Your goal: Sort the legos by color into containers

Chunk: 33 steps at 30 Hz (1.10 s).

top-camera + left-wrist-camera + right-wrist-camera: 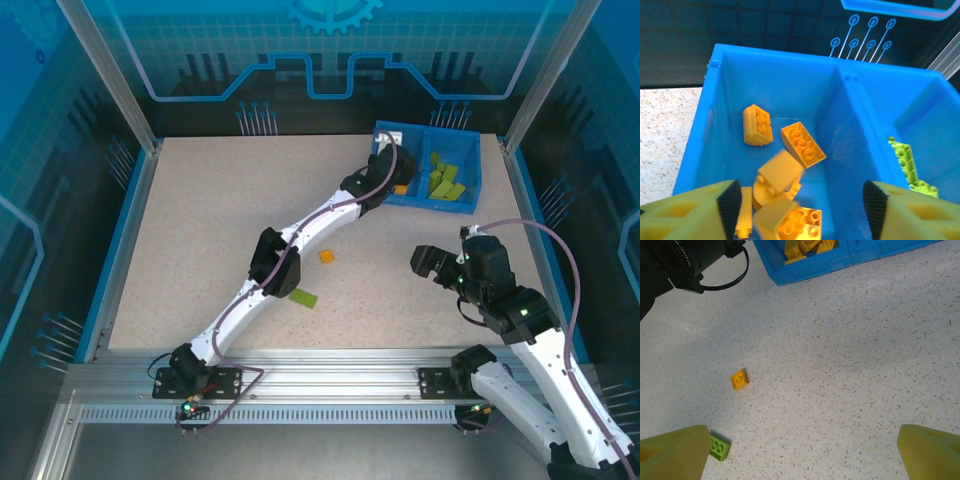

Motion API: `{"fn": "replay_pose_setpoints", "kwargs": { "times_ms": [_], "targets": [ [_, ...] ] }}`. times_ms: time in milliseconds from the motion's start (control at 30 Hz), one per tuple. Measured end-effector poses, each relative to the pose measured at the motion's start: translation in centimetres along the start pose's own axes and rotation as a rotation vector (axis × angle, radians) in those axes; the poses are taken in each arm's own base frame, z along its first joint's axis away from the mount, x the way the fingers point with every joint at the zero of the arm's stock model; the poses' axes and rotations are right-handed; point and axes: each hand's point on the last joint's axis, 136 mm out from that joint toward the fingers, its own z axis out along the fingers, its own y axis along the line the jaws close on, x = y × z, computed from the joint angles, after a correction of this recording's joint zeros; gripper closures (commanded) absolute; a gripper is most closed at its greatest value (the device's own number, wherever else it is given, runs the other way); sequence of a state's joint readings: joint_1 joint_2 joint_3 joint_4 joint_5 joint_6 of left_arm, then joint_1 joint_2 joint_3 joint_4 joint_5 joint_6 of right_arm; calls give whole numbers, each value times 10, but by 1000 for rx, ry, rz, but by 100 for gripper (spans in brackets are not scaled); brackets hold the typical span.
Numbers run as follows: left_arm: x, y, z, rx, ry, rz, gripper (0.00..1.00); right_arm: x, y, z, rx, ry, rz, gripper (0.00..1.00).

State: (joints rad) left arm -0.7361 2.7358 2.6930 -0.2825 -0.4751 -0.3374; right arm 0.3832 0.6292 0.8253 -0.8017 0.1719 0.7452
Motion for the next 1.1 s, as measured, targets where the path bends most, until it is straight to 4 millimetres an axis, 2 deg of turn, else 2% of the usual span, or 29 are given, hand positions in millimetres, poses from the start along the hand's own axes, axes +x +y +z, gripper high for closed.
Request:
{"fn": "replay_pose_setpoints", "kwargs": {
  "times_ms": [133, 200, 233, 300, 433, 467, 533, 600, 667, 767, 867, 933, 1100],
  "targets": [
    [-10, -4, -18, 3, 17, -25, 18, 3, -2, 0, 4, 6, 2, 2],
    [-19, -4, -38, 4, 38, -48, 15, 4, -2, 1, 5, 13, -6, 2],
    [-27, -4, -55, 8, 46, -58, 15, 4, -2, 2, 7, 20, -14, 2],
    [-43, -2, -95, 30, 40, -71, 15, 6, -1, 7, 12, 41, -36, 2],
    [-90, 6, -208, 151, -71, -132, 13, 13, 9, 25, 5, 124, -119, 2],
    [-101, 12, -241, 190, -103, -145, 12, 15, 14, 30, 0, 150, -146, 2],
    [-118, 24, -290, 242, -164, -152, 10, 20, 29, 41, -21, 201, -220, 2],
    [-125, 41, -334, 278, -207, -138, 9, 28, 47, 52, -44, 249, -299, 2],
    [-116, 60, -367, 296, -220, -91, 8, 40, 69, 67, -66, 306, -385, 1],
    [-86, 82, -399, 312, -181, 13, 9, 62, 94, 96, -78, 387, -484, 1],
    [-54, 104, -426, 325, -130, 149, 9, 84, 106, 129, -54, 468, -547, 3],
    [-38, 114, -445, 351, -111, 250, 4, 93, 111, 148, -36, 506, -576, 5],
    [10, 133, -492, 471, -89, 529, 1, 104, 123, 191, -14, 555, -625, 10]
  ]
}}
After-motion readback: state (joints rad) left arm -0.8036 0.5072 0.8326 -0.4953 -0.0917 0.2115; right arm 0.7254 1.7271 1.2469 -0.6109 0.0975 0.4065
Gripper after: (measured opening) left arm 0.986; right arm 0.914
